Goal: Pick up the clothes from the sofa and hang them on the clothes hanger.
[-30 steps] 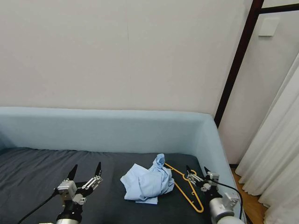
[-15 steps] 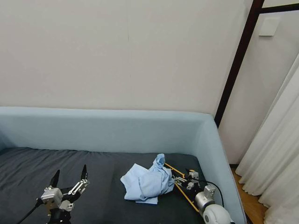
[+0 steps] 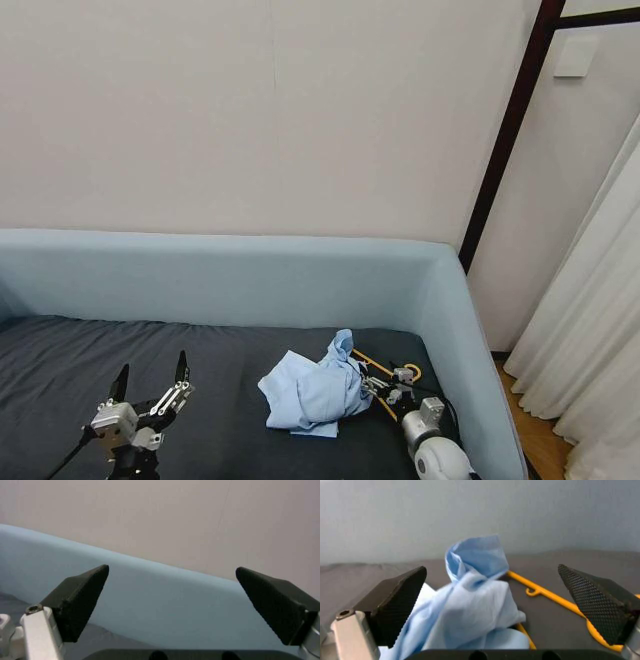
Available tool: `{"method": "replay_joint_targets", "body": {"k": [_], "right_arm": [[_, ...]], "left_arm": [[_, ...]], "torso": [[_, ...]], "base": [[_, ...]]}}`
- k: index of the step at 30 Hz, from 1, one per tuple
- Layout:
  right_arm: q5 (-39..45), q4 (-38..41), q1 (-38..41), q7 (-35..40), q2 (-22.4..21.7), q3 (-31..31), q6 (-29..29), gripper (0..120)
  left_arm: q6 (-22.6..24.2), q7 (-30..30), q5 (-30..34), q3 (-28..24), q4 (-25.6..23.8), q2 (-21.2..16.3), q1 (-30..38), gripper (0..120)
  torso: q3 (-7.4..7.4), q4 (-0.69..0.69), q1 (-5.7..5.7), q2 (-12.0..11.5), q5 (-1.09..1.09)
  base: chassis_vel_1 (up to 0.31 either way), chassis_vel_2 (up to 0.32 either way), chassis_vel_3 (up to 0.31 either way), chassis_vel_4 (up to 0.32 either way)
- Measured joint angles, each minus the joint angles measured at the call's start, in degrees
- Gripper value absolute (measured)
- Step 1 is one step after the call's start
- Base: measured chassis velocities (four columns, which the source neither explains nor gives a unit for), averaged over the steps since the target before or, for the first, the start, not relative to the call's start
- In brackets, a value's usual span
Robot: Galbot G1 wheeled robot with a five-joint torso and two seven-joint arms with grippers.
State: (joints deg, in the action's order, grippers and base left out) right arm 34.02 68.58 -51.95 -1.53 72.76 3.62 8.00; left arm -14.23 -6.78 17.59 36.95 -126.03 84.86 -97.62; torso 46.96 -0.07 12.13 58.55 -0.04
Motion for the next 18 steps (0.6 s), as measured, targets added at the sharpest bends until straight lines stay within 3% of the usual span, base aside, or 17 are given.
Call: {"method": "replay_joint_targets", "body": {"k": [12, 18], "right_arm": [[-3.8, -3.9, 2.2, 1.8, 2.2, -1.9, -2.2, 99], [-4.3, -3.5, 1.3, 1.8, 2.3, -1.9, -2.3, 79]], "left_arm": [[0.0, -0.8, 1.8, 1.8, 0.8, -2.9, 1.0, 100], [0.3, -1.1, 2.0, 1.9, 0.7, -3.0, 1.2, 100]], "torso": [[0.00, 0.00, 0.00, 0.0, 0.00], [0.00, 0.00, 0.00, 0.0, 0.01]], "base": [[0.000, 0.000, 0.000, 0.000], [0.000, 0.000, 0.000, 0.000]]}}
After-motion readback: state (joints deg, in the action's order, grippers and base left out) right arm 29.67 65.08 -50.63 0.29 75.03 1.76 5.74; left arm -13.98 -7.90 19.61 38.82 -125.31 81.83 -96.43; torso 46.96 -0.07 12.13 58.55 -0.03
